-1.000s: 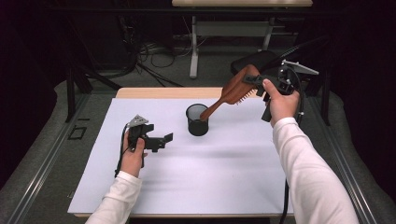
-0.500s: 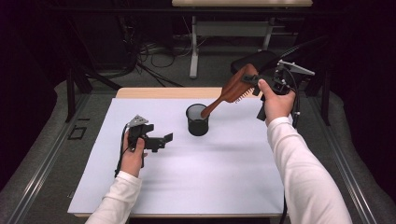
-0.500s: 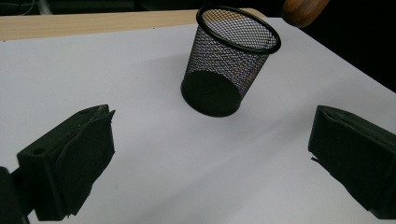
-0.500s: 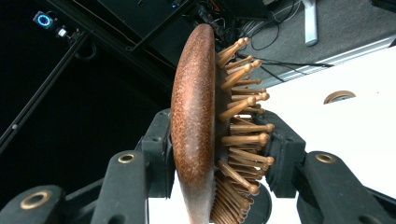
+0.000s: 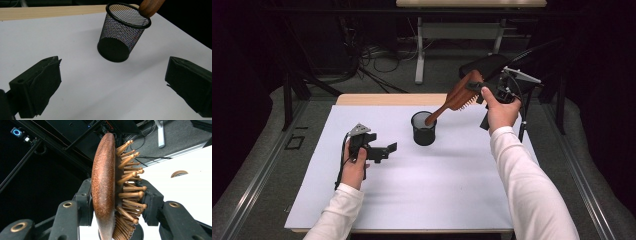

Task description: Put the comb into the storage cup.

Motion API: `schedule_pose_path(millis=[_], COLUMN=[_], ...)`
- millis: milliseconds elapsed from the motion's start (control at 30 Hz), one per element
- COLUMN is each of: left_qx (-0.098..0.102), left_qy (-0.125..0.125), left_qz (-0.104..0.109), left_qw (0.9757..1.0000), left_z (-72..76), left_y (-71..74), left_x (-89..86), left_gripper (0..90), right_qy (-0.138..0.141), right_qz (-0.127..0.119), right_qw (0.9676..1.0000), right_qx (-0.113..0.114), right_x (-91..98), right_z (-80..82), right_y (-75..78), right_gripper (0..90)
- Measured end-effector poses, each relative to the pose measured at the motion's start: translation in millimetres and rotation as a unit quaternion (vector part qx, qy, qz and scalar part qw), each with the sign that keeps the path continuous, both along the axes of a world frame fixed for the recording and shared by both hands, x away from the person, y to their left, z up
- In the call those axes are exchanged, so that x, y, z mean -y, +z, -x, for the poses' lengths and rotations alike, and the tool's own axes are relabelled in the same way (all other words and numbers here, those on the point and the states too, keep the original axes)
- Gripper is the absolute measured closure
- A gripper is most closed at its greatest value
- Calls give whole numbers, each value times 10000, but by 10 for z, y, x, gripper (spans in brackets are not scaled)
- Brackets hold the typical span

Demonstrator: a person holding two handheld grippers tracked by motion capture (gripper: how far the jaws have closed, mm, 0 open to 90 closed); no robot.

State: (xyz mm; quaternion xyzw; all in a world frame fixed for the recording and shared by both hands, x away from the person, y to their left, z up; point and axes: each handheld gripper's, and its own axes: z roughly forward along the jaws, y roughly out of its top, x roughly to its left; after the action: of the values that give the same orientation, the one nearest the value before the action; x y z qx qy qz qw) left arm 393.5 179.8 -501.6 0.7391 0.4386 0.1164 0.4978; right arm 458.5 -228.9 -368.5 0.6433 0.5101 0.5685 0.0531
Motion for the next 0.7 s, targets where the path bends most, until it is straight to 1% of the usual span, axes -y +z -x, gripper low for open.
schedule_pose_path(millis=[300, 567, 700], left_qx=[-5, -18, -17], left_qy=[-2, -5, 1], left_qz=[5, -11, -7], left_qw=[10000, 10000, 10000], left_z=[-2, -6, -8], left_y=[-2, -9, -11], left_x=[0, -2, -3], left_gripper=[5, 5, 5], right_qy=[-40, -34, -49], right_qz=[53, 83, 140], right_qw=[10000, 10000, 9999], right_qx=[50, 39, 87], right_x=[-55, -101, -133], right_z=[-21, -34, -44], right_y=[-40, -75, -87], right_gripper=[515, 515, 515])
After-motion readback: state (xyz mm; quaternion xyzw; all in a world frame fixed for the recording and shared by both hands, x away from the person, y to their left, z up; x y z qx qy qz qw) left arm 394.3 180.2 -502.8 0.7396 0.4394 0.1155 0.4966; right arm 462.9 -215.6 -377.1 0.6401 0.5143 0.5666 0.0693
